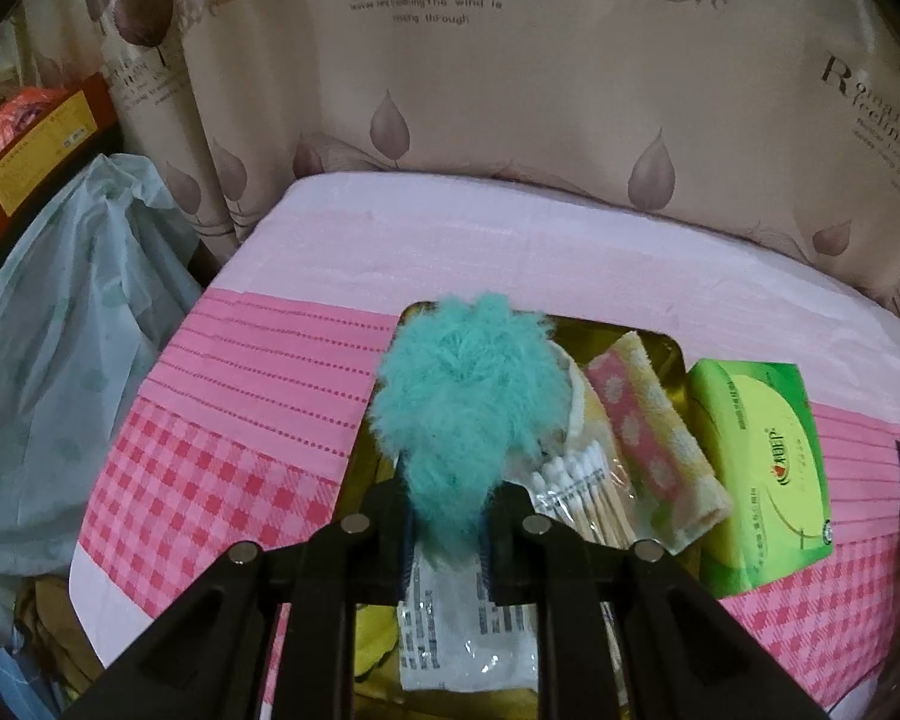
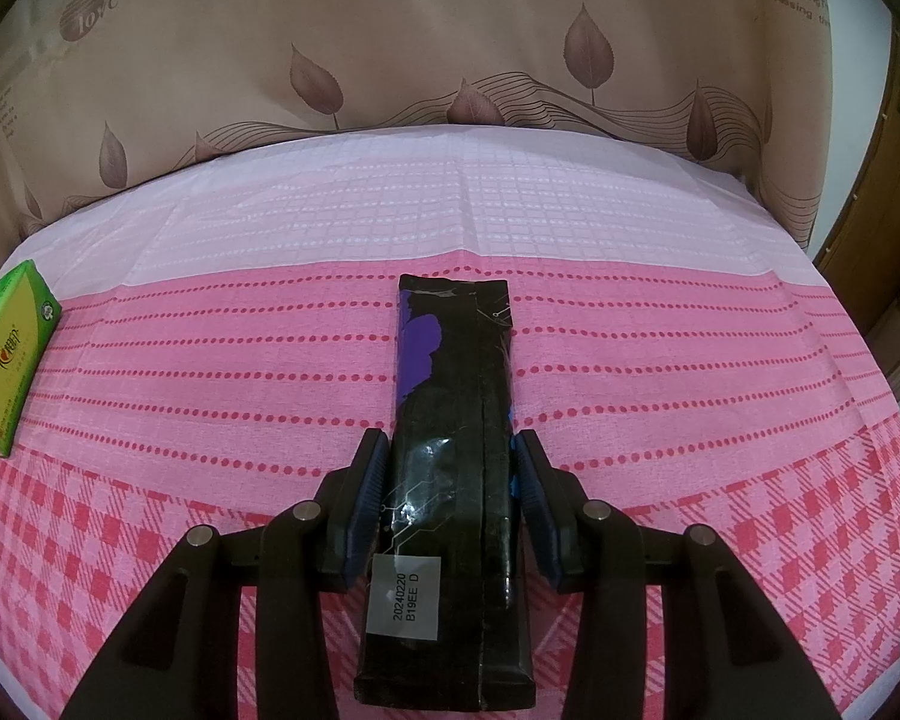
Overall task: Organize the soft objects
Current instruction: 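Carry the teal scrunchie into the gold tin and open the left tool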
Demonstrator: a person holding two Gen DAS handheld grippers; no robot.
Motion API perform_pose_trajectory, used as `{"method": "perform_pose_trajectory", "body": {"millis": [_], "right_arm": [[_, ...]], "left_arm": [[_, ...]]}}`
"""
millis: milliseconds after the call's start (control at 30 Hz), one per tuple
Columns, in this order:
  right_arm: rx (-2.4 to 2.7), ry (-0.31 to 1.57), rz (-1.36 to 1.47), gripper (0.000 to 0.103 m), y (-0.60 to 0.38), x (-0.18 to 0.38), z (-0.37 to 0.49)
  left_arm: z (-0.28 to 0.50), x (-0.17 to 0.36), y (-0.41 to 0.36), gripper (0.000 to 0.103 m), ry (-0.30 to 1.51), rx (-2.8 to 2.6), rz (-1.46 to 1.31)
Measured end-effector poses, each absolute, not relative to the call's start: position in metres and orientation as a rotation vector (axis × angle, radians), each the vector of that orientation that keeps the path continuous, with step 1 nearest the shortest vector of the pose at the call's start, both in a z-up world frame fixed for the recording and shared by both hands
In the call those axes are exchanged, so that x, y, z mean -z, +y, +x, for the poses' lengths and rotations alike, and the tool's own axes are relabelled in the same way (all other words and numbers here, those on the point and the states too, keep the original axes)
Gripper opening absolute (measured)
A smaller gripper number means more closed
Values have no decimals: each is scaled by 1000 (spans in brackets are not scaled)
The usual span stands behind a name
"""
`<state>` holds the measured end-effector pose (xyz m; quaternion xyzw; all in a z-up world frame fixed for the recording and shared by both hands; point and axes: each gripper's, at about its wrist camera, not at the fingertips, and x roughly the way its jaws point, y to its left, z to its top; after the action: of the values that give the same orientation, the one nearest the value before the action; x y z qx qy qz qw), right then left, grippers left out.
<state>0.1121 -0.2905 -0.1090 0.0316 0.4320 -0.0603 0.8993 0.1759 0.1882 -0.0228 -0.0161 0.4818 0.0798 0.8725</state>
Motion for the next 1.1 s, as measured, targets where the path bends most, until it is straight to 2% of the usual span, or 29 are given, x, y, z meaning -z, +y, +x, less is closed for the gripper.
{"method": "perform_pose_trajectory", "body": {"millis": [167, 433, 600, 867, 1100], "right_arm": [[125, 894, 65, 41, -290, 109, 112], [125, 895, 64, 41, -290, 109, 112], [125, 895, 63, 41, -291, 109, 112], [125, 895, 63, 41, -291, 110, 112], [124, 895, 64, 41, -291, 110, 112]], "left_arm": [[187, 34, 194, 19, 1031, -179, -31], [190, 48, 199, 35, 1059, -206, -16], [187, 48, 204, 58, 1051, -224, 2], [163, 29, 203, 60, 1001, -214, 16], [118, 5, 188, 60, 871, -209, 74]]}}
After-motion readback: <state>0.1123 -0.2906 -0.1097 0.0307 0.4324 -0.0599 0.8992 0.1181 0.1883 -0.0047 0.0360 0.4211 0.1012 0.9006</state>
